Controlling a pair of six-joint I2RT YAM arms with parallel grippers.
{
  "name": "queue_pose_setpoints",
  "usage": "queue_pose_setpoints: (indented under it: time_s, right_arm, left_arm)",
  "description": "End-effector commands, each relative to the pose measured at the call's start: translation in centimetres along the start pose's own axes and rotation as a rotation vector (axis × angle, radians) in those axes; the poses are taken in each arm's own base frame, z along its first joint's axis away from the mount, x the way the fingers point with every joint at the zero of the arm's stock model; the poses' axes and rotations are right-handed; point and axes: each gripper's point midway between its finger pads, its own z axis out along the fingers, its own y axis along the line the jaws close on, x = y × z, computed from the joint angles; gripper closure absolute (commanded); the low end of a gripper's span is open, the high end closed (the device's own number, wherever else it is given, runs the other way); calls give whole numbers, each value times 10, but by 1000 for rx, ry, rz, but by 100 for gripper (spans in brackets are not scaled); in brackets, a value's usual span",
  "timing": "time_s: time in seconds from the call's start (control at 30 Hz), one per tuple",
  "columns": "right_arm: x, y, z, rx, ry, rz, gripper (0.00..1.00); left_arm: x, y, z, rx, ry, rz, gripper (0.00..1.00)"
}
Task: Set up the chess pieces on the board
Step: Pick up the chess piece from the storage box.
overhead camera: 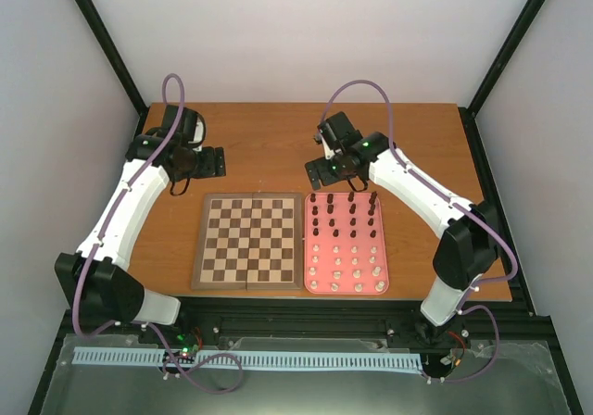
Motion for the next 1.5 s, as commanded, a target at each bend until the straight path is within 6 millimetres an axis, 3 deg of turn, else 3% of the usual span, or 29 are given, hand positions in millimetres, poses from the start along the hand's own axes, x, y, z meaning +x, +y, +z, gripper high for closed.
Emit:
queue_pose_setpoints:
  time_s: [0.0, 0.27, 0.47, 0.73, 0.87, 1.07, 1.23, 1.47]
  right_arm:
    - [-13, -2, -25, 17, -71, -10, 0]
    - [-14, -3, -33, 21, -85, -40, 0]
    - [-8, -28, -32, 78, -42, 28, 0]
    - [18, -55, -18, 19, 39, 103, 22]
    - [32, -50, -2, -10, 114, 91, 41]
    - [30, -31, 17, -59, 187, 55, 43]
    - [23, 7, 29, -112, 213, 2, 43]
    - [35, 41, 62, -172, 292, -15, 48]
  left_arm:
    - [-11, 0, -9, -22, -26, 10, 0]
    - [-10, -2, -8, -8, -18, 5, 0]
    - [-6, -4, -8, -2, 4, 16, 0]
    - [15, 0, -5, 6, 44, 48, 0]
    - [24, 2, -3, 8, 54, 73, 0]
    - [34, 7, -4, 1, 47, 83, 0]
    - [42, 13, 2, -28, 69, 83, 0]
    - [55, 33, 7, -125, 81, 35, 0]
